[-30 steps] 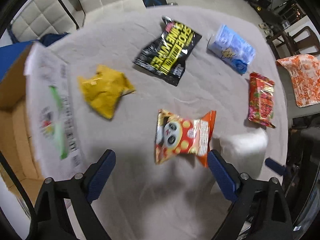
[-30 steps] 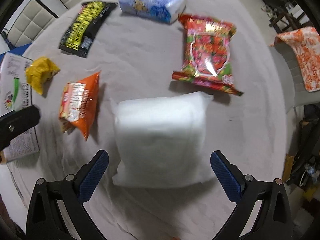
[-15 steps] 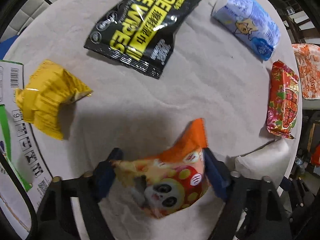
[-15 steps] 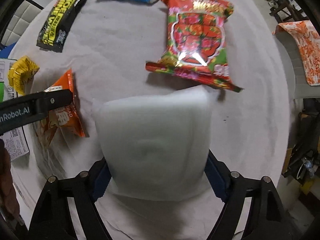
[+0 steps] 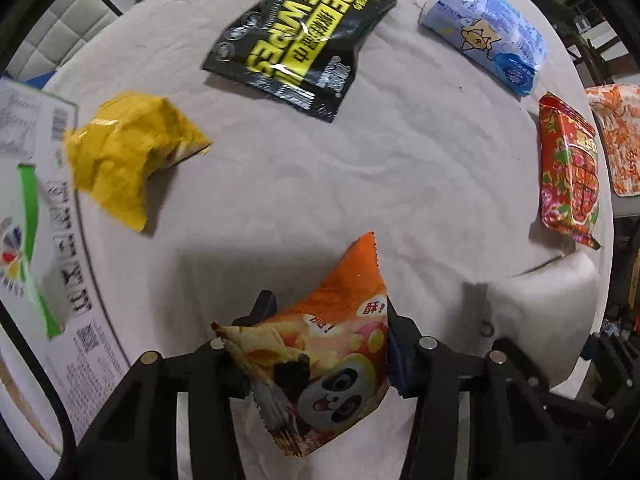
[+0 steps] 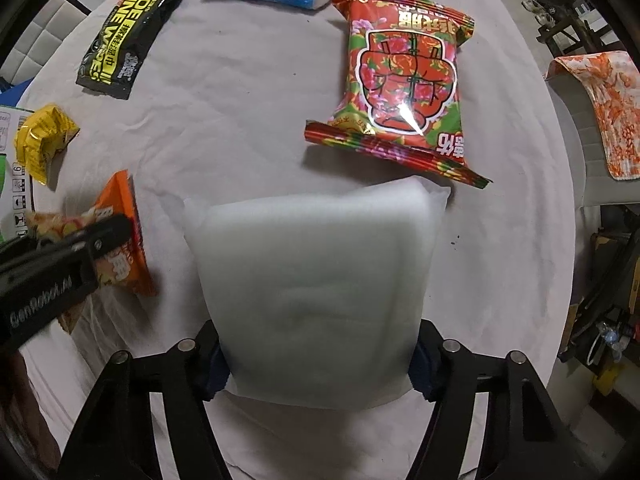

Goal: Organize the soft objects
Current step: 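Carry both held bags over the cardboard box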

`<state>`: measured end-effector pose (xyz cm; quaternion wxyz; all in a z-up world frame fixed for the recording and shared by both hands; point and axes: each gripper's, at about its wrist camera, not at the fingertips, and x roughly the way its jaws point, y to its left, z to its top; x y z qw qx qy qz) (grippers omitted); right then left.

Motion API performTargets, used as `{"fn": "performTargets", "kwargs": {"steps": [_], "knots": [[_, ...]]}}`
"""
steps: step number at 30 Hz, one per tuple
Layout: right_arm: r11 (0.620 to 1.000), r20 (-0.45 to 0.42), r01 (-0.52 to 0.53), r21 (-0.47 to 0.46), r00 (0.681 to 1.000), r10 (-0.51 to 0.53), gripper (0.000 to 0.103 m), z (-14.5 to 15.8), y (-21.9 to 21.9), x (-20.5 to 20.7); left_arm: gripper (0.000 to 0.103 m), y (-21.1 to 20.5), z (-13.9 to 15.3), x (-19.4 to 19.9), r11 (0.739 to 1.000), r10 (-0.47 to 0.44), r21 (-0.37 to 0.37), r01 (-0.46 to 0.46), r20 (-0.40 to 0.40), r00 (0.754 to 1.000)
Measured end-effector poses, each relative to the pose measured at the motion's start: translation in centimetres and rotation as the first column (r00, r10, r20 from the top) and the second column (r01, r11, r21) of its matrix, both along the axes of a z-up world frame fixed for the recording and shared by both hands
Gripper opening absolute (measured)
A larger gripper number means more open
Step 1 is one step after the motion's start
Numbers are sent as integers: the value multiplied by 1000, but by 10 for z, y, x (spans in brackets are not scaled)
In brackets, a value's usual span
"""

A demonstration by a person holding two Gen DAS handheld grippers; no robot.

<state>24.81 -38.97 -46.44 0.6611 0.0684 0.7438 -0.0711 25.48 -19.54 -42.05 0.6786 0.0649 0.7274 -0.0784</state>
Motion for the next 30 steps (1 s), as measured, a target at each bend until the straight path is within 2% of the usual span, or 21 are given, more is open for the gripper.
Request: {"fn": "performTargets", "kwargs": {"steps": [4,8,15,19,21,22,24,30], "knots": [[1000,0,-7,6,1000,7,70,6,0,-7,46,10,7,-32,1000,-4,12,3,51,999],[1000,13,-18,14,1000,18,69,20,3,-20,46,19,35,-49,1000,-8,24,6,103,995],[999,86,-43,26,995,41,69,64,8,-44,46,43,89,-84,1000,22,-18,-20,183,983],[997,152,-73,33,986,67,69,102,12,-51,46,44,118,-74,999,32,-25,-27,235,971],[995,176,-88,43,981,79,69,119,13,-43,46,30,135,-50,999,41,-31,-34,261,965],[994,195,-100,50,977,88,69,129,17,-45,46,36,147,-54,998,50,-38,-41,279,959],[991,219,-119,60,970,103,69,149,29,-37,46,26,147,-37,997,65,-50,-52,301,951],[975,312,-202,96,936,163,69,200,67,-29,46,56,208,-39,992,121,-80,-97,389,913]]}}
